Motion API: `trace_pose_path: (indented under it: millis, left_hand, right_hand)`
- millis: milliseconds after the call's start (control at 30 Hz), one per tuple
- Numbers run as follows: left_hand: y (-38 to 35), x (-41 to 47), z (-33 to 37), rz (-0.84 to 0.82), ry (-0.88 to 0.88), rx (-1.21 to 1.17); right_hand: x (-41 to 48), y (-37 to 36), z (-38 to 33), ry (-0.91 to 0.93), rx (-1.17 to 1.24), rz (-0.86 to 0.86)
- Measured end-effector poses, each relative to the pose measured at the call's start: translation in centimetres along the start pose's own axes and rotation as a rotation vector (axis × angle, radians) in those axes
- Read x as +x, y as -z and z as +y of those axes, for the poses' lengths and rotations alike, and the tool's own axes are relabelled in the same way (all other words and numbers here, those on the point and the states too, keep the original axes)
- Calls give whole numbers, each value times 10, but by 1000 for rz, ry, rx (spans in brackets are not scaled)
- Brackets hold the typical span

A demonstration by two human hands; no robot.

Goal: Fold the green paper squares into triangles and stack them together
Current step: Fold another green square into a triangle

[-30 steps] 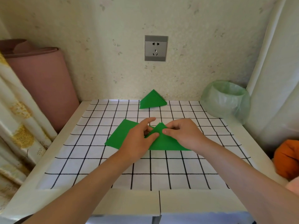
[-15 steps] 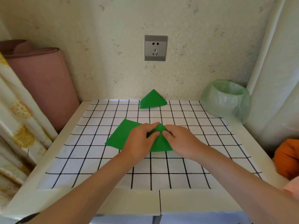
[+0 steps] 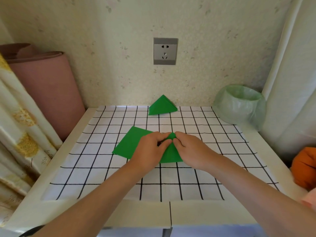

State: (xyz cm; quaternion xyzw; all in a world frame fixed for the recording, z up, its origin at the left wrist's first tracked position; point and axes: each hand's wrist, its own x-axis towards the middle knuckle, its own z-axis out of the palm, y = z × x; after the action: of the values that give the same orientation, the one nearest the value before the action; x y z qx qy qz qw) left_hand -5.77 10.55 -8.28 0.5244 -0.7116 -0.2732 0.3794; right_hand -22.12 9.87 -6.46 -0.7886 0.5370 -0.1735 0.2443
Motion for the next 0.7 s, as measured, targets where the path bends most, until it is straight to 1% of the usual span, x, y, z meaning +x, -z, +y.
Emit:
trace_pose_path:
  millis: [133, 367, 567, 700]
  left_hand:
    - [-3, 0, -5, -60, 1, 55]
    - [-2, 4, 0, -109, 73, 24]
    - [-4, 3, 0, -181, 94, 40]
    - [-4, 2, 5, -197, 107, 8]
  right_hand:
    - [-2, -2, 3, -4, -87, -35]
    - [2, -1, 7, -21, -128, -2]
    - [1, -1, 9, -47, -140, -49]
    - [0, 5, 8, -58, -112, 3]
